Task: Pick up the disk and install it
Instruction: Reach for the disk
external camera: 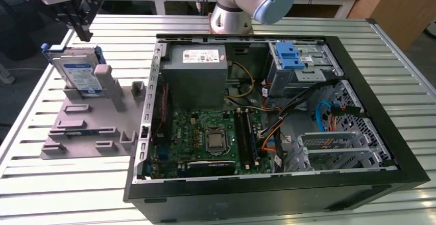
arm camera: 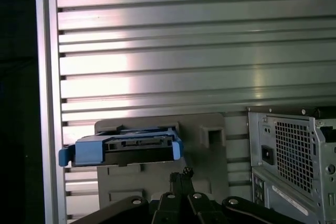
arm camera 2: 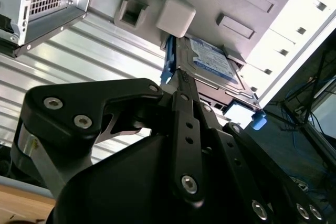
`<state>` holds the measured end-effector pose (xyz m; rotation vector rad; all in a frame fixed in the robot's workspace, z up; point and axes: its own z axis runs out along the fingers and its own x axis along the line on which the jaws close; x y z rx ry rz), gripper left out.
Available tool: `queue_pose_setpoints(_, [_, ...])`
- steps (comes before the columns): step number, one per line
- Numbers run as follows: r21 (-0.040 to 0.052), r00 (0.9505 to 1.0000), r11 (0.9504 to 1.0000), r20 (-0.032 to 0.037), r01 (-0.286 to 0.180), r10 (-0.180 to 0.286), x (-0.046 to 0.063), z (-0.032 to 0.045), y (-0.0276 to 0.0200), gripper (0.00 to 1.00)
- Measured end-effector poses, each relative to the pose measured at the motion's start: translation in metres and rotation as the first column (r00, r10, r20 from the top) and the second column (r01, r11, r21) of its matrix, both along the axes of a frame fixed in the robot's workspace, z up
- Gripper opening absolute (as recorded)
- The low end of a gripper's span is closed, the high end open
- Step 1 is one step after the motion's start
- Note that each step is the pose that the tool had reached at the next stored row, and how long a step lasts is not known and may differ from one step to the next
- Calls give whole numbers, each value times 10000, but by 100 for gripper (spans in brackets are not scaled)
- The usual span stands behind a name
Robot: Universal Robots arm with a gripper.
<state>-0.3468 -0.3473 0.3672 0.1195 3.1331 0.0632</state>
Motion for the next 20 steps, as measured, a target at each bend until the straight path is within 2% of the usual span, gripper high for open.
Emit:
queue_pose_setpoints(6, [0,10000,10000,1,0,0,-99,-10,11,11])
queue_pose_setpoints(14, [0,10000,10000,1,0,0,-161,-21,11,11])
queue_pose_setpoints(20, [0,10000,10000,0,0,0,-253,-32,10,11])
